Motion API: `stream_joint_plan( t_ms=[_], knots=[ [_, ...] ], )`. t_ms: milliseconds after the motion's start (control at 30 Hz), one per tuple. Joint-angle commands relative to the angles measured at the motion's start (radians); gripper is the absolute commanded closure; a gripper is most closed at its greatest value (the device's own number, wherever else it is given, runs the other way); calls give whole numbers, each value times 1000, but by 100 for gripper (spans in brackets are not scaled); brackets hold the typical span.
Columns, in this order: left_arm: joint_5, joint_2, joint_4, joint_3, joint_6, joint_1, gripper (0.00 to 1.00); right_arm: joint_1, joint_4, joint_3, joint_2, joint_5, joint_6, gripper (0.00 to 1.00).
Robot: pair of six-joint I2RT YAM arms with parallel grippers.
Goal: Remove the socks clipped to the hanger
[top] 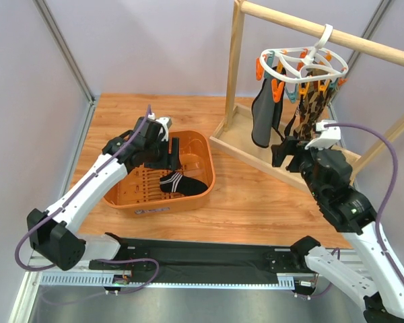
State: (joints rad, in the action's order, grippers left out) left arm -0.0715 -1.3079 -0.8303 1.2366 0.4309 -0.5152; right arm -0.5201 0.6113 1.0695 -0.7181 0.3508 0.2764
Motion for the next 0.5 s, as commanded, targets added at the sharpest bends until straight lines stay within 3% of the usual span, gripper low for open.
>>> stream_joint_plan(
  t_ms=[0,167,267,467],
  knots=[
    [-9,84,-3,55,-60,3,22,0,-76,-77,-32,45,17,10],
    [-281,159,127,21,-63,3,1,2,-255,-164,-70,70,-3,12],
    [-441,176,215,-2,-46,-5,1,3,-309,-177,-122,97,12,14],
    [-488,223,347,-46,14,-16,2,3,-430,-187,-175,292,-14,18]
  ],
)
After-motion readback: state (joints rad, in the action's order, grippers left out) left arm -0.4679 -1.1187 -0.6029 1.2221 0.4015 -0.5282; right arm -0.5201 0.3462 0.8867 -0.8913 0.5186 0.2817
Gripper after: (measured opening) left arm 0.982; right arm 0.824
